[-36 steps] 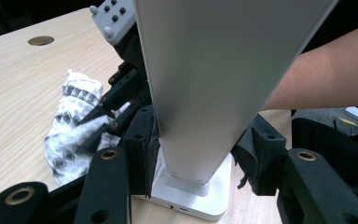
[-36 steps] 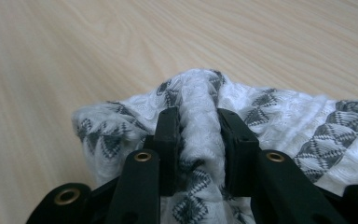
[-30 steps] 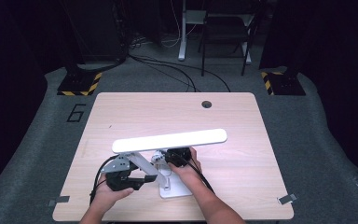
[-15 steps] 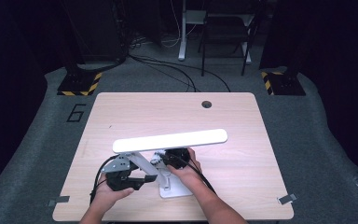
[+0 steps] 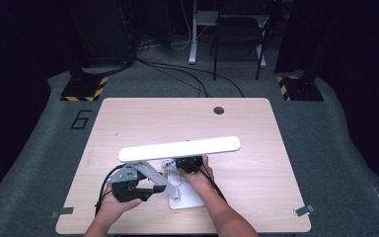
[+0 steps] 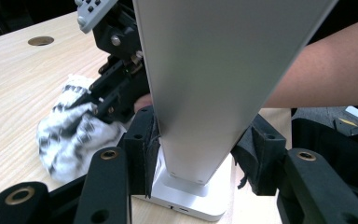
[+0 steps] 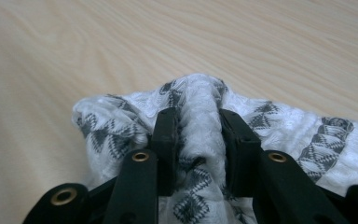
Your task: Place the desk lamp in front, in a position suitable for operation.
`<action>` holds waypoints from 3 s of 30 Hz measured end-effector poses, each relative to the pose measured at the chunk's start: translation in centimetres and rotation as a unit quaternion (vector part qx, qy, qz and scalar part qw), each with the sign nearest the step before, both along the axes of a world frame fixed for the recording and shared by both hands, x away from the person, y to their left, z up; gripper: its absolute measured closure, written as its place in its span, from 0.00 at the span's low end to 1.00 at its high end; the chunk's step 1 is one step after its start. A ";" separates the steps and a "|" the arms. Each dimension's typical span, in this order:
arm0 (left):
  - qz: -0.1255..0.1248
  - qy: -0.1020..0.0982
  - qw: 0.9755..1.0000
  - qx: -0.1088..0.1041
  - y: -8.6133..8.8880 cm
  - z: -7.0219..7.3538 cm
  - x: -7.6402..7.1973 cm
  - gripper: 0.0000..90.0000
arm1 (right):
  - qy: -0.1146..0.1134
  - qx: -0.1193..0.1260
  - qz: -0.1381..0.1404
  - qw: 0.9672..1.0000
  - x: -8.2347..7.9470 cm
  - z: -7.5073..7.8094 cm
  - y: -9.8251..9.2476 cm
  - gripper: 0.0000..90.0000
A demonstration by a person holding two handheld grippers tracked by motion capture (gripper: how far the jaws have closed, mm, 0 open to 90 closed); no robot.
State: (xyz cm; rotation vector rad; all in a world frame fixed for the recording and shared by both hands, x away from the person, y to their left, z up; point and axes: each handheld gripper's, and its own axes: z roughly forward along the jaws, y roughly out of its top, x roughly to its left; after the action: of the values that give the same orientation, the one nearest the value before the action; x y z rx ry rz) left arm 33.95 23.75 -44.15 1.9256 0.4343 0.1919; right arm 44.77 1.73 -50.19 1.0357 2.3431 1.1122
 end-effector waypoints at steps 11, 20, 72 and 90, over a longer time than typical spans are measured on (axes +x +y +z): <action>-0.001 0.002 1.000 0.000 0.0 0.0 0.1 0.59 | 0.022 -0.012 -0.029 0.999 1.1 -0.1 -1.6 0.77; -0.002 0.005 1.000 -0.005 0.1 0.0 0.3 0.59 | 0.022 -0.012 -0.021 0.999 1.4 -0.1 -1.7 0.77; -0.026 0.019 0.999 -0.034 -0.5 -0.4 1.0 0.56 | 0.021 -0.038 0.007 0.999 2.8 -0.8 0.7 0.77; 0.002 -0.004 1.000 -0.017 -0.7 -0.3 0.2 0.59 | 0.022 -0.056 0.008 0.998 2.8 -0.6 0.4 0.76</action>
State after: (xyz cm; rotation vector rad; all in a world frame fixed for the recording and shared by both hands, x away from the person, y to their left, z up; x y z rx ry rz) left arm 34.11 23.03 -44.41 1.8911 0.4335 0.1941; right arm 47.54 2.17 -50.83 1.0133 2.4218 0.9609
